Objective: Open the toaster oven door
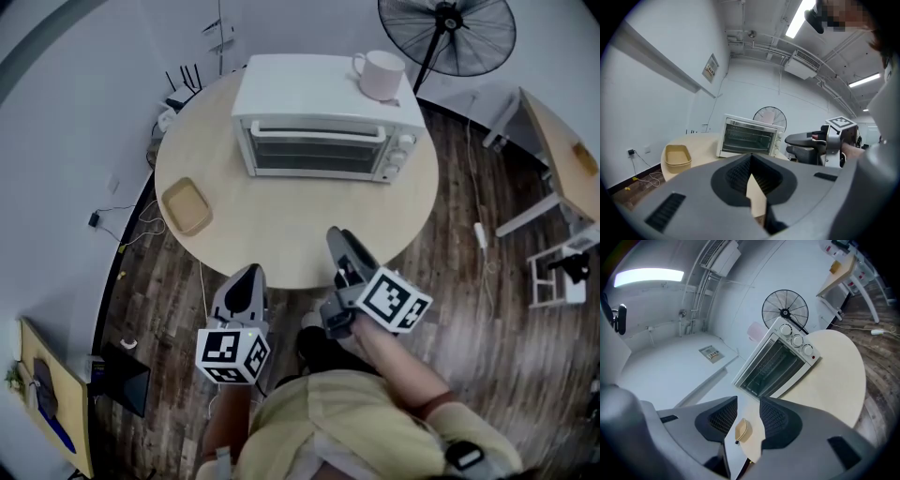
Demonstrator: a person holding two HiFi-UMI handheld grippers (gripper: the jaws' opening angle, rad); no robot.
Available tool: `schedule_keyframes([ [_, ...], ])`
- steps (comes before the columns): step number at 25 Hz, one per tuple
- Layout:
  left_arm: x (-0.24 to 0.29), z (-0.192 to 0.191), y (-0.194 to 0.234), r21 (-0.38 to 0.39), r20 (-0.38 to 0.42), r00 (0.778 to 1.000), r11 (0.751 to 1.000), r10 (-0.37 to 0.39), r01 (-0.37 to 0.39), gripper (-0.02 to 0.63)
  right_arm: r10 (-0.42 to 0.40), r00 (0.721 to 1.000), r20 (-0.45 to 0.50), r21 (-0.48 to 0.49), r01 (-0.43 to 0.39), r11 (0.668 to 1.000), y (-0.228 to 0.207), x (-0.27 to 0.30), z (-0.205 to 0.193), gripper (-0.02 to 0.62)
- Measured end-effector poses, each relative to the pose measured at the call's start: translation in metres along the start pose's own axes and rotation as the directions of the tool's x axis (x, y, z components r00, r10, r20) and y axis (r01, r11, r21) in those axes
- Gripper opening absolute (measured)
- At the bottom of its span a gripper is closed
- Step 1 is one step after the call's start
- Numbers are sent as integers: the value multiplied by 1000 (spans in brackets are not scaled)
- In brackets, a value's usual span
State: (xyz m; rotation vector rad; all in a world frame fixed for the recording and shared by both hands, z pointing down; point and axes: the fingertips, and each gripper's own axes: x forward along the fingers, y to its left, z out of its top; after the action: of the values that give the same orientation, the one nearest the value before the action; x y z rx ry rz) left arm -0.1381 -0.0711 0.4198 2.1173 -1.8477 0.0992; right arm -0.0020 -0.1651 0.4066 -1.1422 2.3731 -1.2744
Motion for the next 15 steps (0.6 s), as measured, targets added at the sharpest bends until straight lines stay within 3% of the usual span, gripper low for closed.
schedule_keyframes([
  [15,65,45,16,41,1,1000,999,13,-13,0,-13,997,81,81,7,997,-18,76,69,131],
])
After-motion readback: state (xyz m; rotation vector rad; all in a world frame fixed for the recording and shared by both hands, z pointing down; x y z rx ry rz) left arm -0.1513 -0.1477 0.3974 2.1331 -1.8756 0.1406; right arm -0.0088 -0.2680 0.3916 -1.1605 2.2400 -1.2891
